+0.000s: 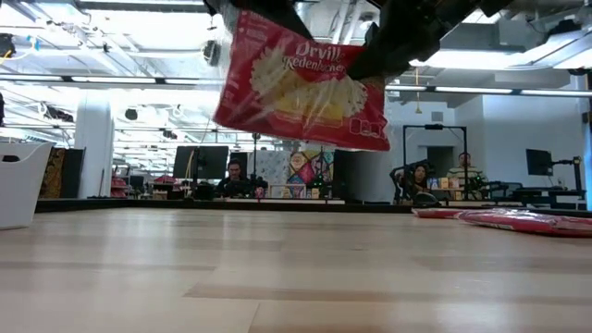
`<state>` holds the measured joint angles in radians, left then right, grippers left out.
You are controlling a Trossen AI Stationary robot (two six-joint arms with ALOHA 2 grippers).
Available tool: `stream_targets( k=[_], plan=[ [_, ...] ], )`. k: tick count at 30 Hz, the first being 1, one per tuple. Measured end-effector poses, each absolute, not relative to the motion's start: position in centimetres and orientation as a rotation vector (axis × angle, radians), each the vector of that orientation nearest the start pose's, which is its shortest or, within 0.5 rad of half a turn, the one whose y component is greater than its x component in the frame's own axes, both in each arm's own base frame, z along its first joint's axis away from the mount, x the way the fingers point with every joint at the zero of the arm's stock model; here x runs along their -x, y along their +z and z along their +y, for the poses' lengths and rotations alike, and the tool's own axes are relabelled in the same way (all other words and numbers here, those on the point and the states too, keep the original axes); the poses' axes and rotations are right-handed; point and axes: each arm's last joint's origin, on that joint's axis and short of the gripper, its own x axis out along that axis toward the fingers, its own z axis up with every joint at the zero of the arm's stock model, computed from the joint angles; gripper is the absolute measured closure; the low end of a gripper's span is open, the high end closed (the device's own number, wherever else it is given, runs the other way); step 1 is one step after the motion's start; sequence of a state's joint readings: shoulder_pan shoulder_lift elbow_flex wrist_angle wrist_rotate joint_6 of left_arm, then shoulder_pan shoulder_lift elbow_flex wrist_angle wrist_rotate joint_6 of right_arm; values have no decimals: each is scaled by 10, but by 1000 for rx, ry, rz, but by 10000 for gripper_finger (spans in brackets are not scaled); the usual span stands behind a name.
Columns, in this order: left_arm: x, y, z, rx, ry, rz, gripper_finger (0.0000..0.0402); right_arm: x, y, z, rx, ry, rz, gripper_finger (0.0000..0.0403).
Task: Sort popcorn bags into baskets
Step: Put the red popcorn bag into the white bin
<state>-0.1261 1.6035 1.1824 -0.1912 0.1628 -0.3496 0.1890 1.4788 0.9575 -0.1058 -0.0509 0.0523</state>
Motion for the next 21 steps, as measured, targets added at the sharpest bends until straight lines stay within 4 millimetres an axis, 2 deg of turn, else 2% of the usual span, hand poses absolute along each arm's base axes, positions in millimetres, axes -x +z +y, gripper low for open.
stream_targets(
  k=[3, 8, 13, 18, 21],
  plan=[
    [-349, 266, -49, 335, -132, 683, 397, -311, 240, 60, -21, 171, 626, 374],
    [-338, 268, -58, 352, -51, 733, 401, -314, 246, 58, -62, 91, 577, 319],
    [-304, 280, -76, 408, 95, 828, 401, -314, 246, 55, -95, -28, 567, 261],
    [-268, 297, -96, 487, 220, 835, 401, -314, 246, 47, -103, -181, 544, 214],
    [-259, 302, -100, 491, 248, 813, 401, -315, 246, 43, -98, -193, 544, 197]
  ],
)
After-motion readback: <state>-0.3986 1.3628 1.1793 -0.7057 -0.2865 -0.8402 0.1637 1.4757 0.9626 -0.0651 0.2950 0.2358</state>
